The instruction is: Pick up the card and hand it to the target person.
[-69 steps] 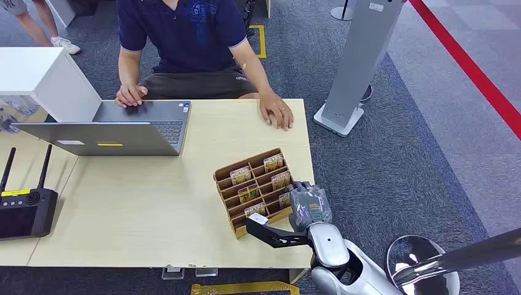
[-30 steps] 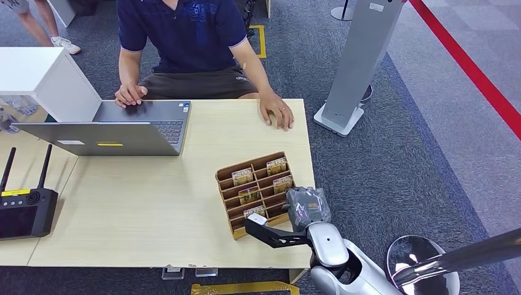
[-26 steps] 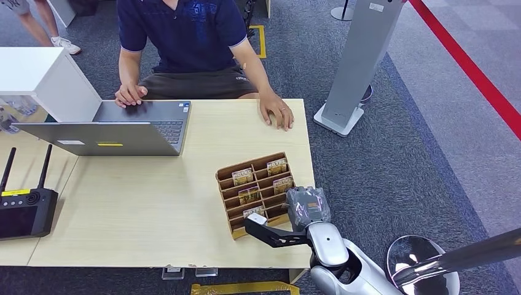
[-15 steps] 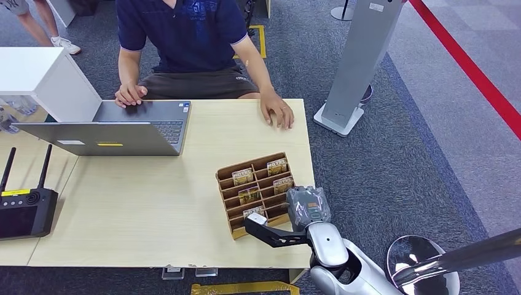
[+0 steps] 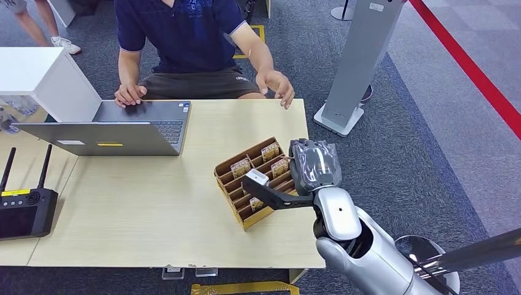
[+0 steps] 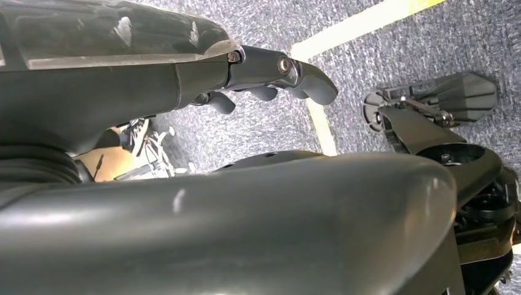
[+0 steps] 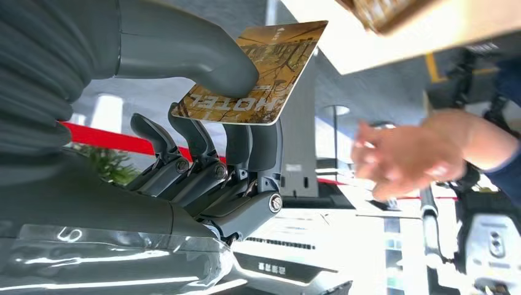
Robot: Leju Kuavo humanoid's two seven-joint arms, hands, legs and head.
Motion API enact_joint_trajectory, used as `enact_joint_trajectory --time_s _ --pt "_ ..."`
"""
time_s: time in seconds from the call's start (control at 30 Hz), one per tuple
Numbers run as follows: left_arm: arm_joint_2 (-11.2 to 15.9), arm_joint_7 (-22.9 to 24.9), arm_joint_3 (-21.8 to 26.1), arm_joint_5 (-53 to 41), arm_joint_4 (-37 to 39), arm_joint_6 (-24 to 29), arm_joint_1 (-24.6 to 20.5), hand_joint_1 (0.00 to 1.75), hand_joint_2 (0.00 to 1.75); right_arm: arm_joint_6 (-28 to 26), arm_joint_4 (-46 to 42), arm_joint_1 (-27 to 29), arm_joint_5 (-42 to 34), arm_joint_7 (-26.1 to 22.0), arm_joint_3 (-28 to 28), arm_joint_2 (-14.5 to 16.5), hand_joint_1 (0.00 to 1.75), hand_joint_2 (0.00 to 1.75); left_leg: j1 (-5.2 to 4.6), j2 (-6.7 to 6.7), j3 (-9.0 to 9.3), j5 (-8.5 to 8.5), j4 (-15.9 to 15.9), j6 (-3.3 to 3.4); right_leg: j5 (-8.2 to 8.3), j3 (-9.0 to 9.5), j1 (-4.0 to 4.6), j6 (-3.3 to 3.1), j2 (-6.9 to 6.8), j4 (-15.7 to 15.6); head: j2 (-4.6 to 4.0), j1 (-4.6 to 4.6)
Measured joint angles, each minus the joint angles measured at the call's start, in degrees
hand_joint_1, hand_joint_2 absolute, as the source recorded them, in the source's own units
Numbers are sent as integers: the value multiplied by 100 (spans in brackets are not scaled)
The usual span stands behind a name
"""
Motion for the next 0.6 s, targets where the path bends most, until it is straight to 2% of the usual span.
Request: enact_joint_trajectory --time_s 0.1,0.27,0.37,0.47,0.6 --pt "19 22 -112 -99 1 -31 -15 0 0 -292 1303 -489 -366 -233 133 388 159 175 1 11 6 2 -5 -1 6 4 1 -1 11 -3 0 0" --pt "17 -40 -223 -161 9 -64 -39 0 0 -1051 3948 -1315 -878 -833 281 1328 159 175 2 28 18 10 -19 -2 16 13 2 -4 28 -12 0 0" --pt "10 -70 -213 -126 13 -57 -39 0 0 -1294 4693 -1516 -963 -1009 340 1612 159 175 1 28 20 10 -19 -4 14 15 1 -5 28 -8 0 0" --pt "13 -42 -170 -61 18 -25 -34 0 0 -1432 5047 -1595 -1025 -1115 381 1794 159 175 2 10 17 10 -17 -5 7 20 2 -4 9 -8 0 0" --pt "24 40 -133 -1 28 1 -27 0 0 -1517 5222 -1609 -1048 -1174 452 1879 159 175 3 5 18 9 -19 -4 6 22 2 -3 4 -9 0 0"
